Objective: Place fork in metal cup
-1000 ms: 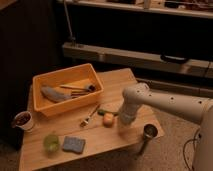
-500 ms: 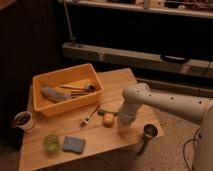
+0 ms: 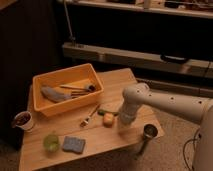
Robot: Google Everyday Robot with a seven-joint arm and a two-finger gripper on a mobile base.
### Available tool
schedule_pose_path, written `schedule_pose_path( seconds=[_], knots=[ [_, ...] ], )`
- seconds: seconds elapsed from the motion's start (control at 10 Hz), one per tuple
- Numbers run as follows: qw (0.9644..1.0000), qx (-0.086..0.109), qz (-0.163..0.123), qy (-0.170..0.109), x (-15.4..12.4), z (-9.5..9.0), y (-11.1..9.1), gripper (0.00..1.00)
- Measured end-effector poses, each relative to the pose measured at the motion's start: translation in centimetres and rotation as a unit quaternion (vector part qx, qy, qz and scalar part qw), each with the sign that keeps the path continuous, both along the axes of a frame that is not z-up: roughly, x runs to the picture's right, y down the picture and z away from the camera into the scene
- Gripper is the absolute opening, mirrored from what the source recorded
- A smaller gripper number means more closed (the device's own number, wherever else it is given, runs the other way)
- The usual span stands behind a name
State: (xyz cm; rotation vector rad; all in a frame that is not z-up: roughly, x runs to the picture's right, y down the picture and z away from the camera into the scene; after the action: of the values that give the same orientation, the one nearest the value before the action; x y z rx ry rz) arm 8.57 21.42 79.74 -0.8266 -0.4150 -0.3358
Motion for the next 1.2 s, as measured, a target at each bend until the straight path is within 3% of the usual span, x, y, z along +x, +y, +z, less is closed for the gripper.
schedule_pose_path(
  seconds=[0.3,0.4,0.6,0.9,1.0,1.2],
  knots=[
    [1.0,0.001,-0.002,0.0,0.0,-0.1,0.0,0.22],
    [0.9999,0.009,-0.011,0.0,-0.1,-0.4,-0.1,0.22],
    [0.9983,0.045,-0.036,-0.01,-0.8,-1.8,-1.0,0.22],
    [0.9897,0.107,-0.085,-0.041,-3.4,-7.0,-4.8,0.17],
    [0.9832,0.128,-0.114,-0.063,-5.0,-9.5,-7.1,0.2],
    [0.9728,0.153,-0.144,-0.097,-8.0,-11.5,-10.3,0.36]
  ],
)
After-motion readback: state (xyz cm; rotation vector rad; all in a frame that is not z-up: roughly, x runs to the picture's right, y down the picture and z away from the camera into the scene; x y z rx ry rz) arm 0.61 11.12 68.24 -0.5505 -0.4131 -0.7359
